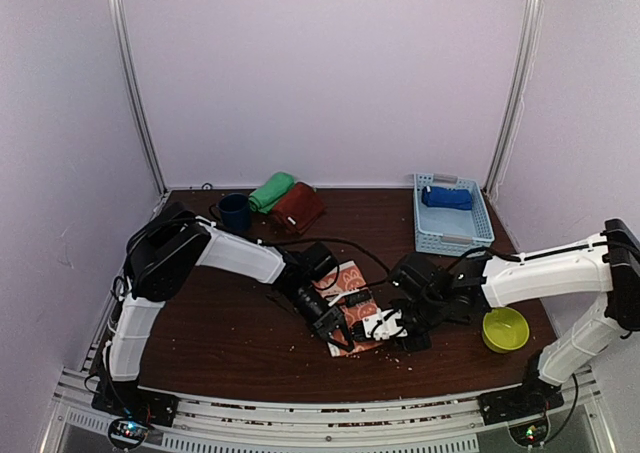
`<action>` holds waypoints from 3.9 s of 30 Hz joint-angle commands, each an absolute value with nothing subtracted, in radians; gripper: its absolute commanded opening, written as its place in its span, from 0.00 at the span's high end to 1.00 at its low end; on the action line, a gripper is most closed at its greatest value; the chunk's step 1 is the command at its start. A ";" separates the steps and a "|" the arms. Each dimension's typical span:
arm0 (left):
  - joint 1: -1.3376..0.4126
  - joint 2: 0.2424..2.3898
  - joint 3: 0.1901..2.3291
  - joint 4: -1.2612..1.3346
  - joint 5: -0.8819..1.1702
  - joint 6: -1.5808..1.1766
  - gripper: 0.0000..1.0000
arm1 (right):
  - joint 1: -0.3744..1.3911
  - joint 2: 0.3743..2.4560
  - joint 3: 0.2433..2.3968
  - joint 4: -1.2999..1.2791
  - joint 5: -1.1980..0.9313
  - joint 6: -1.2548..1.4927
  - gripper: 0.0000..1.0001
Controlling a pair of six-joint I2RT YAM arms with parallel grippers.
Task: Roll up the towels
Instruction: Roll the towel at the center of the board.
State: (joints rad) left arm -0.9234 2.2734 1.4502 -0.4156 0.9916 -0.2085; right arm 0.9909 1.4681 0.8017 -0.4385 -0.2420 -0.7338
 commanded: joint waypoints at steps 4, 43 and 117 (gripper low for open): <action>-0.912 2.329 1.408 -0.471 0.952 -0.210 1.00 | 1.023 1.445 0.825 -0.408 -0.218 -0.748 0.78; -0.780 2.019 1.213 -0.360 0.785 -0.255 0.72 | 1.025 1.712 0.862 -0.389 -0.149 -0.790 0.87; -1.255 1.933 1.142 -0.167 -0.072 0.125 1.00 | 0.649 2.188 1.636 -0.970 -0.633 -0.474 0.76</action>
State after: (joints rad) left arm -1.2575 1.9797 1.1847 -0.1444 -0.1146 0.1875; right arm 0.5987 2.1307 1.6066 -1.0412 -0.7158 -0.5457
